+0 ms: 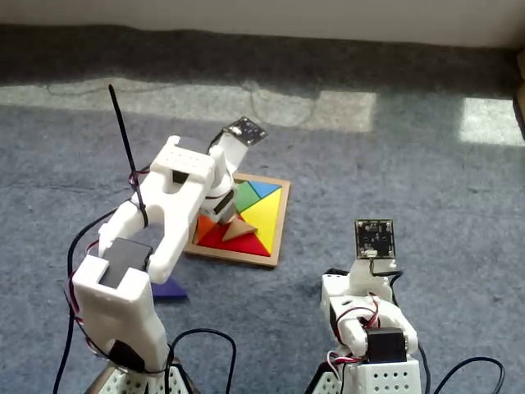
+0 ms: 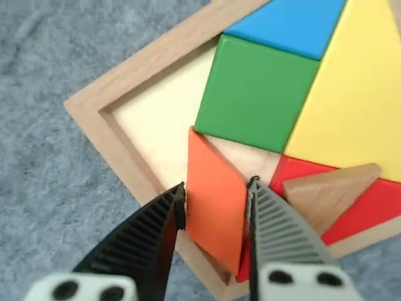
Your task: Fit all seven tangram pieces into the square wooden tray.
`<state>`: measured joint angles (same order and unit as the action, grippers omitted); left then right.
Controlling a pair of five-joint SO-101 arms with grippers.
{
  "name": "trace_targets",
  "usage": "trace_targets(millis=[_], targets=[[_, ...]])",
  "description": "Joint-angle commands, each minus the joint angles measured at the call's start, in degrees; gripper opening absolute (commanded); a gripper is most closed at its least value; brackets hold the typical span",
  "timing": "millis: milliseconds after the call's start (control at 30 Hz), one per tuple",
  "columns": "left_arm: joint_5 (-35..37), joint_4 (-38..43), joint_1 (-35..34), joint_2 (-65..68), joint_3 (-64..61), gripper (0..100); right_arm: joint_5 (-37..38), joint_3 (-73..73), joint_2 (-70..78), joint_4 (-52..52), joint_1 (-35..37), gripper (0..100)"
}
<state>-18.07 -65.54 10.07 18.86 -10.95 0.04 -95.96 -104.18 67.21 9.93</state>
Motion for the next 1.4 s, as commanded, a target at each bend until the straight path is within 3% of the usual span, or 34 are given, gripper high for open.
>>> trace_targets(millis=[0, 400, 733, 867, 1133, 1367], targets=[[-0.62, 0.97, 1.8, -0.66, 0.04, 7, -0.09, -7.69, -1.01, 0.4, -0.75, 0.6], [-0.35, 1.14, 1.54, -10.59, -5.58, 5, -0.09, -7.69, -1.01, 0.4, -0.75, 0.6], [-0.18, 11.16, 1.63, -26.07, -19.38, 6, -0.09, -7.69, -1.01, 0.4, -0.75, 0.6], [4.48, 13.89, 1.8, -28.0, -21.32, 6, -0.09, -7.69, -1.01, 0.4, -0.75, 0.6], [4.84, 13.8, 9.1, -27.82, -21.67, 6, -0.09, -7.69, -1.01, 0.4, -0.75, 0.6], [5.01, 13.63, 9.71, -27.91, -22.64, 17, -0.09, -7.69, -1.01, 0.4, -0.75, 0.6]])
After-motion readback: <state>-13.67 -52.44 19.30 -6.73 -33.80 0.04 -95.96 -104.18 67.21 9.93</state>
